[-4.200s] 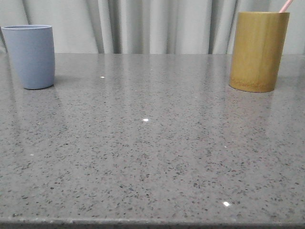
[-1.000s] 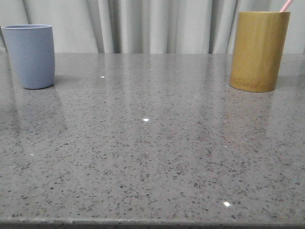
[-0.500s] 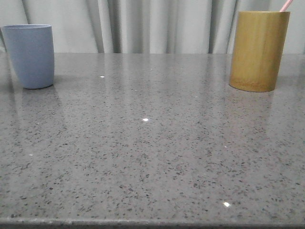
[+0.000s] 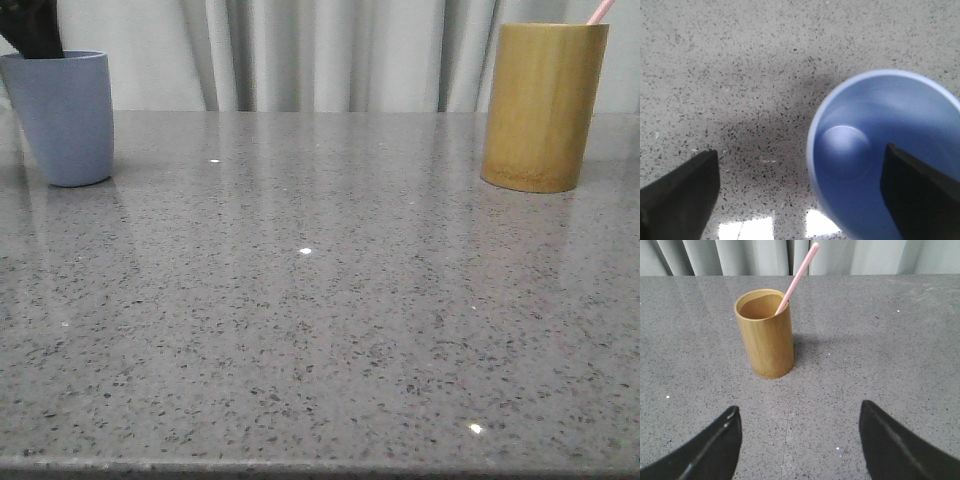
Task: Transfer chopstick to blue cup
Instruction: 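Grasp the light blue cup rim with the left gripper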
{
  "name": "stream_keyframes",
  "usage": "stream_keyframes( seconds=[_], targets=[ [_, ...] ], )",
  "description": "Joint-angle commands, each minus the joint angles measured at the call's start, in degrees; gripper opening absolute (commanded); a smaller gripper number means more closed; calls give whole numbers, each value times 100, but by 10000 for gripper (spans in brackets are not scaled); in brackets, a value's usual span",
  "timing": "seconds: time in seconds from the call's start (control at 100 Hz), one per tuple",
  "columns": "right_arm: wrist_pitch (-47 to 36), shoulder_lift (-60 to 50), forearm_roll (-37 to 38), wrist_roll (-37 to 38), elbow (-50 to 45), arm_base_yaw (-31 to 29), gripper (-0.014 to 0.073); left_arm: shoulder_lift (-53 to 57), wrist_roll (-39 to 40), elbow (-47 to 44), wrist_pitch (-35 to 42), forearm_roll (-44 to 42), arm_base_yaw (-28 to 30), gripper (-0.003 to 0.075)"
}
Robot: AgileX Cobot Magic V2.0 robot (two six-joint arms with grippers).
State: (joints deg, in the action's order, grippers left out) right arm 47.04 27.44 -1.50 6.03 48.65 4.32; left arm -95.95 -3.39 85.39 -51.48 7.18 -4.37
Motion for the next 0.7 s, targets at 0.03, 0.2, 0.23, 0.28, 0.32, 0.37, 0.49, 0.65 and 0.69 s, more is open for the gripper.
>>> stream_keyframes(
  seconds=[0.03, 0.2, 0.23, 0.28, 0.32, 0.37, 0.49, 0.65, 0.69],
  targets=[
    [-413, 95, -2, -6, 179, 14, 508, 202, 11, 209, 304, 37, 10, 571],
    [-415, 95, -2, -6, 179, 14, 508, 202, 11, 234, 390, 143, 10, 282],
    [-415, 95, -2, -6, 179, 14, 508, 202, 11, 248, 415, 195, 10, 218],
    [-415, 95, -2, -6, 179, 14, 508, 202, 11, 248, 489, 266, 10, 104],
    [-415, 95, -2, -6, 179, 14, 508, 202, 11, 248, 551, 333, 10, 8],
    [-415, 95, -2, -6, 179, 14, 508, 202, 11, 248, 605, 435, 10, -16],
    [-415, 95, -2, -6, 179, 14, 508, 202, 11, 248, 605, 548, 10, -19],
    [-415, 95, -2, -6, 179, 14, 508, 202, 11, 440, 214, 648, 10, -19],
    [-415, 95, -2, -6, 179, 14, 508, 202, -13, 561, 66, 705, -1, -19]
  ],
)
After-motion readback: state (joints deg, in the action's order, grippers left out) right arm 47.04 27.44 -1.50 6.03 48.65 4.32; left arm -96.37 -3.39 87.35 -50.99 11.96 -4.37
